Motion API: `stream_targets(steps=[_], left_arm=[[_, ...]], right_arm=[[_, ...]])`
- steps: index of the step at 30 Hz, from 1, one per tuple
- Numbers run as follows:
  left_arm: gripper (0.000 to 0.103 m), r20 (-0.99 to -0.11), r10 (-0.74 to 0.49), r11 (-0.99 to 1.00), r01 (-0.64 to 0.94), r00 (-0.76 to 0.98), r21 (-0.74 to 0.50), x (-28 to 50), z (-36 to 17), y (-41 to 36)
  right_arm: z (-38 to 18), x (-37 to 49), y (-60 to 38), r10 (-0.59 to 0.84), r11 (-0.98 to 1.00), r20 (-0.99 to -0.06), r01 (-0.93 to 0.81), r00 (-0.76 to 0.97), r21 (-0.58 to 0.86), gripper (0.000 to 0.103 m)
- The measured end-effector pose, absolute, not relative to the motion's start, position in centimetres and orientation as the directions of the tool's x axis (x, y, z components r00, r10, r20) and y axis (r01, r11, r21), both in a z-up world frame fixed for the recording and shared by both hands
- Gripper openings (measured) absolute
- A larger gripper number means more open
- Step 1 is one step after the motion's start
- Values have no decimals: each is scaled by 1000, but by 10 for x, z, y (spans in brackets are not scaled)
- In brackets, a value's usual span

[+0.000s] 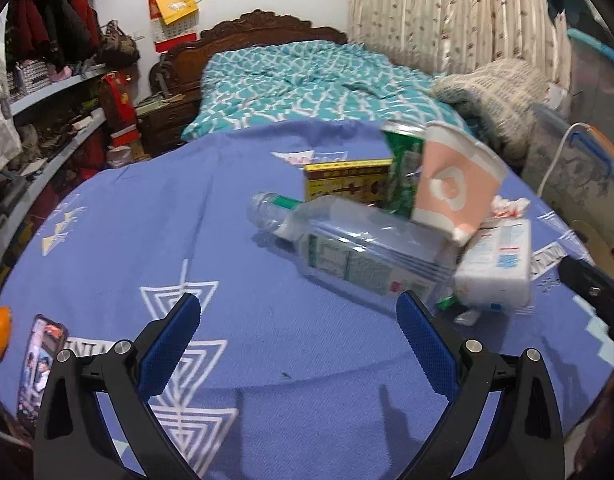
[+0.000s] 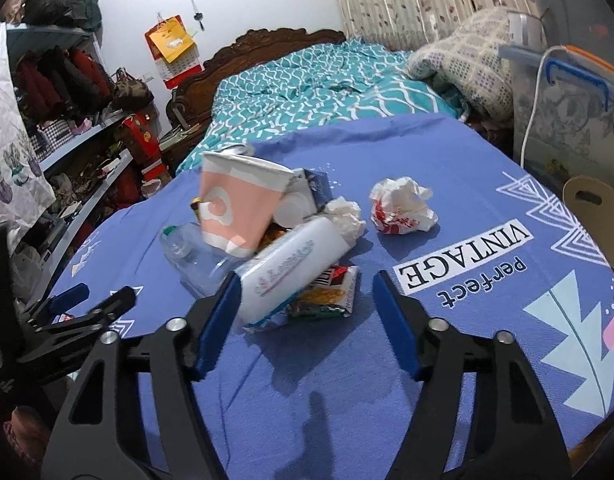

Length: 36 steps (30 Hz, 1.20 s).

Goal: Collect trash
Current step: 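Grasp the white tissue pack with the left tool while the right tool grasps crumpled tissue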

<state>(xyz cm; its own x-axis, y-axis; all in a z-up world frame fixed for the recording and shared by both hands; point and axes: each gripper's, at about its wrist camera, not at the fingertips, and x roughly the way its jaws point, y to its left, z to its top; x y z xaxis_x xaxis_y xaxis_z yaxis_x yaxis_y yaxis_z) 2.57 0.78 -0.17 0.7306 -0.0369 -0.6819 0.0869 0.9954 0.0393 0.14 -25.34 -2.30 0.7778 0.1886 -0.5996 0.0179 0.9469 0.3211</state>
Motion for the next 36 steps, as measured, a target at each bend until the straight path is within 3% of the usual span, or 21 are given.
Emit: stream_targets(steps=[3,7,13,17,19,21,26,28,29,32,36], left_arm=[[93,-654,-139,983,181,744,-3,18,5,-2],[93,-639,-265,945,328,722,-21,12,10,-31],[88,-645,-301,886,457,703,84,25,2,-99],[76,-685,-239,846,493,688,201,42,-19,-140],[64,-710,-215,834,504,671,223,49,-28,-148],[43,-732,-222,823,526,644,213,52,-35,-152],[36,-712,-249,842,510,657,176,48,-17,-137],[35,-700,-298,844,522,649,126,43,-1,-129],[35,-693,-312,844,525,650,112,41,4,-126],[35,-678,-363,834,548,639,70,36,20,-125],[35,-665,-457,799,601,591,-16,42,37,-138]], right_arm=[[-33,7,-267,196,934,-616,47,763,354,55],[-48,11,-286,216,906,-630,89,746,415,53],[-56,10,-317,186,887,-627,145,757,438,53],[-61,26,-348,222,856,-624,156,749,493,57],[-64,45,-360,244,851,-626,146,740,504,73],[-64,68,-362,229,880,-639,124,734,458,80],[-70,128,-350,274,919,-679,23,681,394,86],[-75,144,-346,292,921,-690,1,663,390,74],[-78,151,-343,313,921,-697,-26,645,389,51],[-78,147,-348,360,901,-667,-57,652,431,26],[-67,110,-374,318,904,-622,-32,716,426,25]])
